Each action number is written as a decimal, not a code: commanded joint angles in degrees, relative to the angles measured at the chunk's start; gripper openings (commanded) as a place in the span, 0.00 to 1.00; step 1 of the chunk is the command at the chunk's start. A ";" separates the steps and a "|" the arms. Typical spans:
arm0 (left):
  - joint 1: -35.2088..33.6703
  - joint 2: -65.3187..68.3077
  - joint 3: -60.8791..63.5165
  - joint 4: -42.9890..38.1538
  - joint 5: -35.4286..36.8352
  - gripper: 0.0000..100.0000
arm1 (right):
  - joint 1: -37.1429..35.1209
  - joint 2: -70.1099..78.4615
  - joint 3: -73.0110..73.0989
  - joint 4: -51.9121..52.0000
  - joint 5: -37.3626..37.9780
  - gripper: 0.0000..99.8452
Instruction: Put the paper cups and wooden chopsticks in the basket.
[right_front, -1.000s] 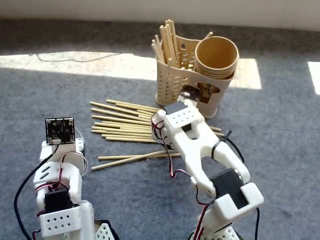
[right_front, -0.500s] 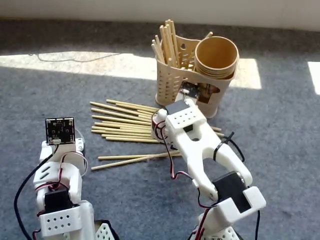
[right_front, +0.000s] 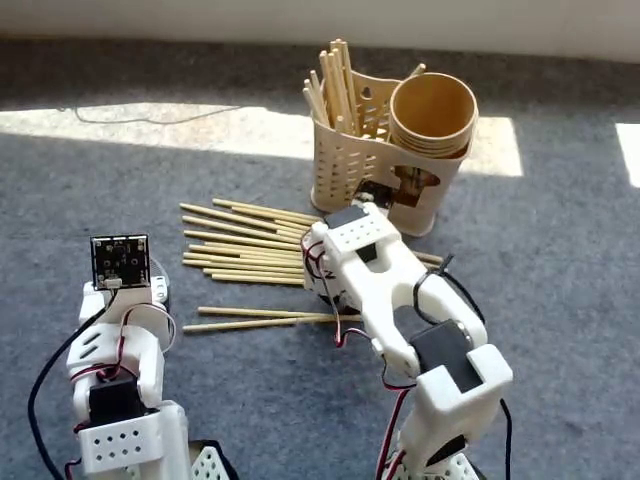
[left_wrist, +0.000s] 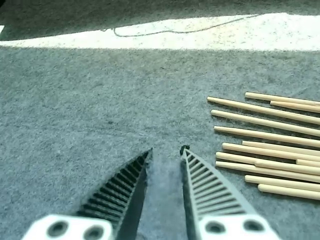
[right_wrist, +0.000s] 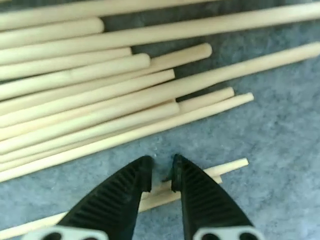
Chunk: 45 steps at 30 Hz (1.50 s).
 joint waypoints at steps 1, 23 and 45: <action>-0.75 -0.57 -0.31 -0.88 -0.62 0.11 | 0.31 -1.54 -1.63 3.56 0.97 0.09; -0.75 -0.57 -0.22 -0.88 -0.70 0.11 | -5.93 -5.58 2.77 0.84 6.77 0.09; -0.84 -0.57 -0.31 -0.88 -0.70 0.11 | -9.27 -3.30 2.42 0.57 41.49 0.09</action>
